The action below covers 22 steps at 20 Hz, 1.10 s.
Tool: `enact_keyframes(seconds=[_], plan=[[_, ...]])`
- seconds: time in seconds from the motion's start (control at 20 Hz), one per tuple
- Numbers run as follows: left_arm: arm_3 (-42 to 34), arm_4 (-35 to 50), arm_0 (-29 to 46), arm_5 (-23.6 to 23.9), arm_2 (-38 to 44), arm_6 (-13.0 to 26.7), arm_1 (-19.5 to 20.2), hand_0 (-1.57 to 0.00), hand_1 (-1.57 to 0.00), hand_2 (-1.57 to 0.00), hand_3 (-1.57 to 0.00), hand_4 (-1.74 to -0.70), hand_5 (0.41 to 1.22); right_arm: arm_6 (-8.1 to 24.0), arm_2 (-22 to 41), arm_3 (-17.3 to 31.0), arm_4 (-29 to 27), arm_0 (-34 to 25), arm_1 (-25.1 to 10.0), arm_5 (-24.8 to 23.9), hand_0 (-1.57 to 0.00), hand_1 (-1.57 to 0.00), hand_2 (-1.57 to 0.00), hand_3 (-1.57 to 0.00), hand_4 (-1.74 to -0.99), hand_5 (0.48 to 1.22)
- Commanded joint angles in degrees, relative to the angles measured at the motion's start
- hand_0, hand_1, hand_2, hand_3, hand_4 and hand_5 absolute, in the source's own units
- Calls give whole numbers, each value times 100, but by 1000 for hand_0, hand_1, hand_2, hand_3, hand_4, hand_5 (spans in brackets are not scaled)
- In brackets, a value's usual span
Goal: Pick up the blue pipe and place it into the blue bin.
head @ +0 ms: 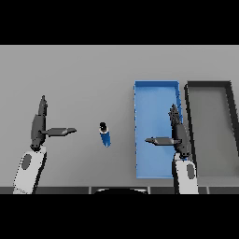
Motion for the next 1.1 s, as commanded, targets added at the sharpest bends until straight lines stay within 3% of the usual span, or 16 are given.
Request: enact_keyframes(seconds=[0.0,0.25,0.3,0.4,0.75,0.9,1.05], plan=[[8,6,-6,-4,10,-23,4,1,1,1,1,-1074,591,5,5,4,4,-8,8,-10,1,1,1,1,-1225,617],[123,68,-80,-93,72,-64,38,1,1,1,1,-1074,591,35,19,30,26,-93,51,-51,1,1,1,1,-1225,617],[56,86,-14,-873,-133,-331,475,1,1,1,1,-1074,591,-240,239,-150,283,78,-205,145,1,1,1,1,-1225,617],[117,203,-16,-1761,-235,-563,980,1,1,1,1,-1074,589,-402,535,-434,655,336,-421,268,1,1,1,1,-1225,618],[82,317,-47,-2399,-360,-737,1225,1,1,1,1,-1086,605,-147,711,-692,1083,487,-589,165,1,1,1,1,-1185,597],[-234,338,126,-2854,-610,-862,1361,1,1,1,1,-1096,567,-255,738,-645,1129,423,-607,176,1,1,1,1,-1193,605],[-685,362,279,-3083,-946,-657,1327,1,1,1,1,-1124,514,-226,760,-617,1122,387,-587,200,1,1,1,1,-1205,611]])
